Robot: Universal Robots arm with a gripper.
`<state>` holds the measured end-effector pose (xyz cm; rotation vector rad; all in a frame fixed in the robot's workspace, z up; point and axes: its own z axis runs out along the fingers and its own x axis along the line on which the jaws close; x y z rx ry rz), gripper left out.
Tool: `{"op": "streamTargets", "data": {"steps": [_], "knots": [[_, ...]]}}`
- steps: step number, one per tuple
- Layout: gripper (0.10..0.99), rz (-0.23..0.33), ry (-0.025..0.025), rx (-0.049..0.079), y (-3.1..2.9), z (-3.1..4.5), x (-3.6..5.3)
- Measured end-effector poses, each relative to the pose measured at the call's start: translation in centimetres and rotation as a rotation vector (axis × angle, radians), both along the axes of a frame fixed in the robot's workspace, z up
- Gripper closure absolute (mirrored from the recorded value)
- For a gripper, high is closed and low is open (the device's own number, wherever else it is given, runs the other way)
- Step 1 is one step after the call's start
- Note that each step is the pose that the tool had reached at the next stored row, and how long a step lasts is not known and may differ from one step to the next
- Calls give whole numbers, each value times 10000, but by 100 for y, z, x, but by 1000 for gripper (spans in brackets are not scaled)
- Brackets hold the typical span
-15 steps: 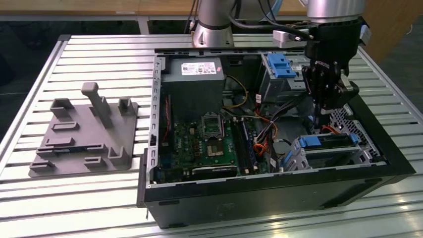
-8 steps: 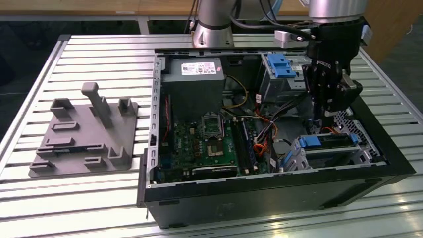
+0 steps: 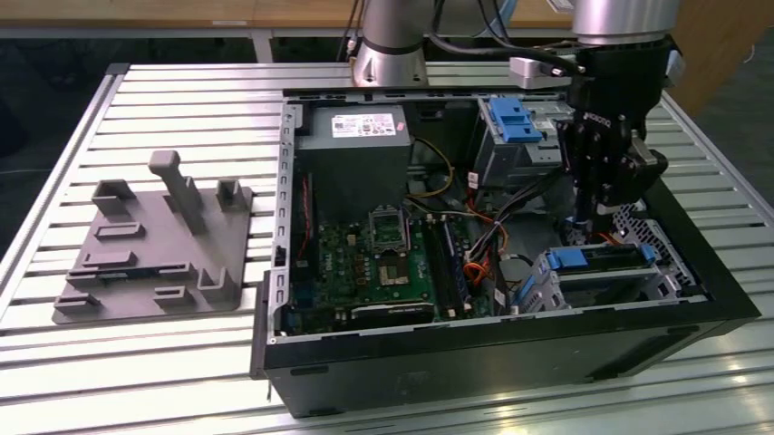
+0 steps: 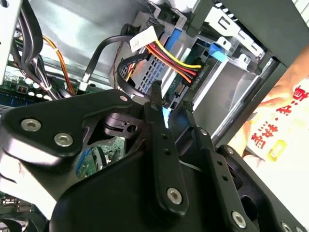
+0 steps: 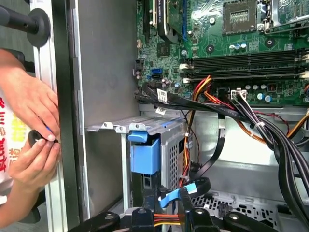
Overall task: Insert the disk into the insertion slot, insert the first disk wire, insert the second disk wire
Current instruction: 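Insert the second disk wire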
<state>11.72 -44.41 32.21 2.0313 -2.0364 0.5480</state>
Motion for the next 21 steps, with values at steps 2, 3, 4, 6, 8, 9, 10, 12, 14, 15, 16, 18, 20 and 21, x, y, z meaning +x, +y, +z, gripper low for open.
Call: {"op": "streamTargets", "data": {"steps": [2,3,4,6,8,9,10,12,14,15,16,18,20,21], "knots": [[753,-60,71,-2,0,-3,3],[753,-145,77,-2,0,-3,3],[753,-181,77,-2,0,-3,2],[753,-181,77,-1,1,-5,2],[753,-185,91,48,1,-11,4],[753,-190,119,126,1,-13,5],[753,-198,154,185,1,-14,5],[753,-204,176,418,1,-17,4],[753,-203,180,768,-1,-18,5],[753,-203,183,892,-3,-18,5],[753,-203,191,952,-6,-19,5],[753,-206,238,971,-7,-18,6],[753,-213,336,934,-8,-18,6],[753,-216,381,835,-8,-18,6]]}}
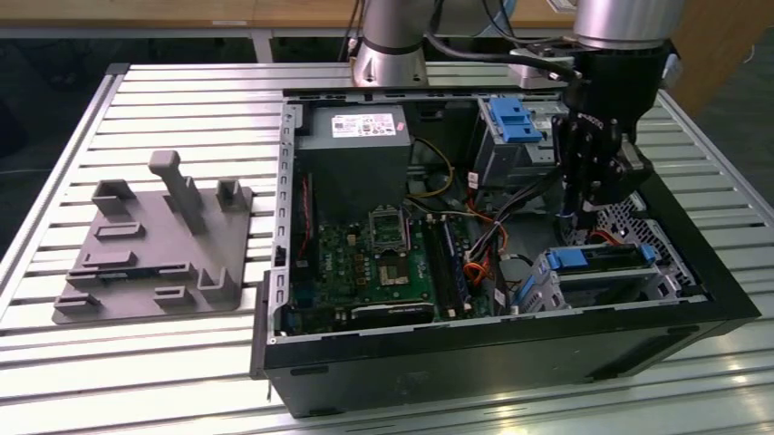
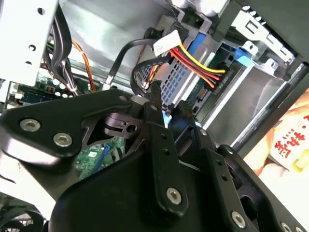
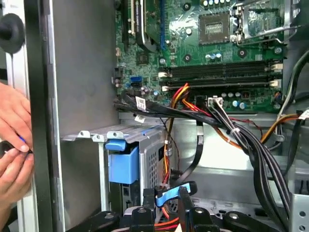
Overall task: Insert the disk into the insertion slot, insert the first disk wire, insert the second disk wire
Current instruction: 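Insert the second disk wire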
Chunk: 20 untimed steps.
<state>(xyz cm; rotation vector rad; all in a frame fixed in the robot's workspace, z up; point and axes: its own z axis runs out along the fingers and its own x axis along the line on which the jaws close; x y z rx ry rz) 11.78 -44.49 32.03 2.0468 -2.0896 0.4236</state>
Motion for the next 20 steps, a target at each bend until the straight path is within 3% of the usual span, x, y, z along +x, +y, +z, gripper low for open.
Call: {"op": "streamTargets", "data": {"steps": [2,4,16,18,20], "knots": [[753,-1,61,-198,0,1,-1],[753,-2,75,-295,0,1,-1],[769,-2,76,-295,0,-2,0],[890,-6,76,-294,0,-3,0],[929,-11,76,-294,-1,-4,0]]}}
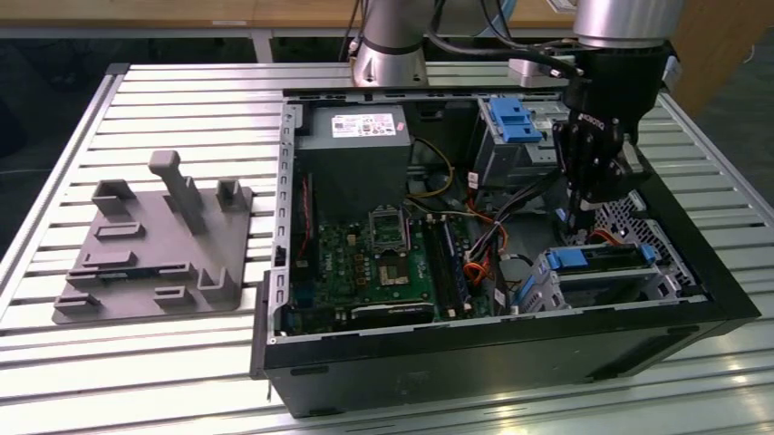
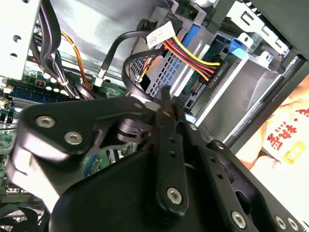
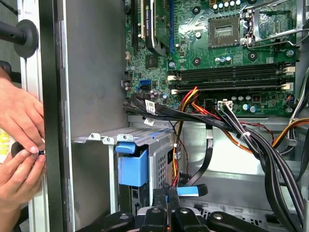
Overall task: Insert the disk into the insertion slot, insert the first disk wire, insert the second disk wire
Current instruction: 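Insert the second disk wire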
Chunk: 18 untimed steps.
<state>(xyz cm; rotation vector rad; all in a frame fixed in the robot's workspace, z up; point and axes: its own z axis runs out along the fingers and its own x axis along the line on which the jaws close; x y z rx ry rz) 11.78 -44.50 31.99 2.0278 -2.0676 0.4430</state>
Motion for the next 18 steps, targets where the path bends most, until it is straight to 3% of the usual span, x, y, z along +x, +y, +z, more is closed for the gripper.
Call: {"op": "streamTargets", "data": {"steps": [18], "knots": [[949,-20,8,6,-8,1,52]]}}
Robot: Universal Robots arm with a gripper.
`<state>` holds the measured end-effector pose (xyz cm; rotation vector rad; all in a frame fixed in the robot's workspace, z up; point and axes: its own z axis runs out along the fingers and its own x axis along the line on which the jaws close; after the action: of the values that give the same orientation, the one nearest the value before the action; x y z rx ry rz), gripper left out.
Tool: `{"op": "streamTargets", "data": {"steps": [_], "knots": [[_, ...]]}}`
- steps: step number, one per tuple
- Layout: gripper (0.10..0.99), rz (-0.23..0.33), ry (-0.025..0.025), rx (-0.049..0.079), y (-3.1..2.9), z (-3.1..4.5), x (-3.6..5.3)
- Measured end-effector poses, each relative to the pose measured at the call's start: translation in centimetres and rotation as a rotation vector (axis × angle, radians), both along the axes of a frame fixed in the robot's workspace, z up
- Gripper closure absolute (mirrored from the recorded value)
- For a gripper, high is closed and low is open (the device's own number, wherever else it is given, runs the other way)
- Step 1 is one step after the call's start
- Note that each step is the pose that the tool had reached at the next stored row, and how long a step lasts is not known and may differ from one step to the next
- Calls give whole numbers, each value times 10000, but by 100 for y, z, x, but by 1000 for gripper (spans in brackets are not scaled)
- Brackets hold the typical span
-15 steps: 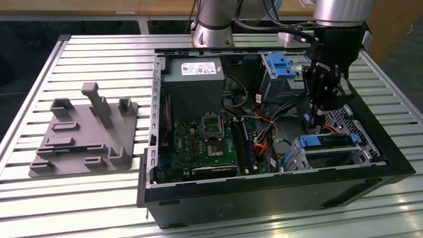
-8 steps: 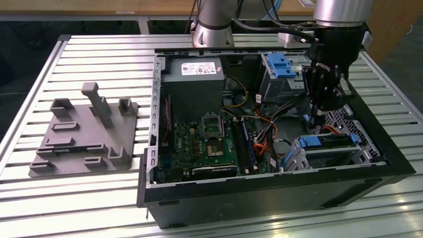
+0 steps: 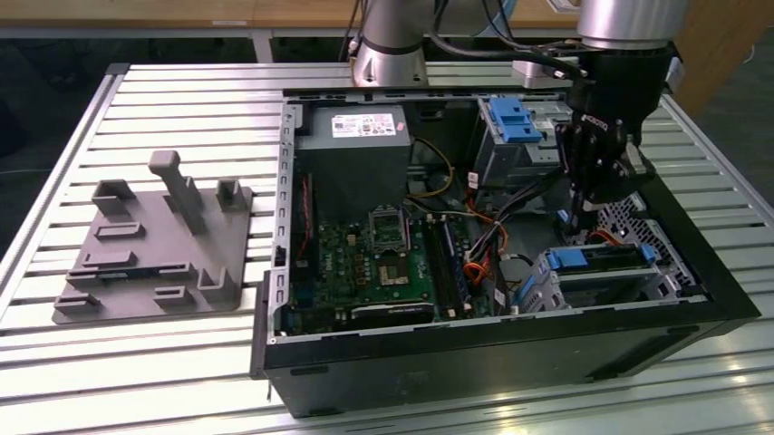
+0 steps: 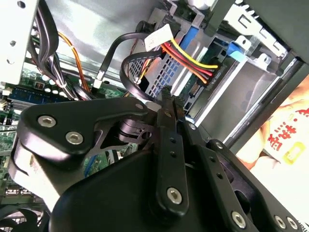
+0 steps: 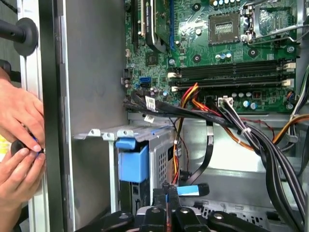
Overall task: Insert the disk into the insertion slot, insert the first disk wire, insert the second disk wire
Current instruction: 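Insert the second disk wire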
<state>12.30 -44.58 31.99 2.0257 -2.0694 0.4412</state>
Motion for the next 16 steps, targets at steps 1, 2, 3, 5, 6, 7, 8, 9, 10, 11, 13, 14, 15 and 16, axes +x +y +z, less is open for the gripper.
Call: {"op": "streamTargets", "data": {"steps": [1,2,3,5,6,7,8,9,10,11,13,14,15,16], "knots": [[937,0,9,1,0,13,19],[878,0,19,1,0,29,37],[878,-1,26,2,0,45,51],[761,-1,30,5,0,52,61],[761,-3,30,7,0,53,62],[702,-4,30,0,-1,63,62],[702,-6,30,2,0,75,62],[639,-6,30,2,2,92,62],[639,-6,30,3,6,115,62],[639,-7,30,3,12,141,62],[639,-13,21,5,29,188,51],[639,-19,13,6,32,193,30],[639,-29,-1,5,32,193,0],[639,-37,-16,3,32,194,-33]]}}
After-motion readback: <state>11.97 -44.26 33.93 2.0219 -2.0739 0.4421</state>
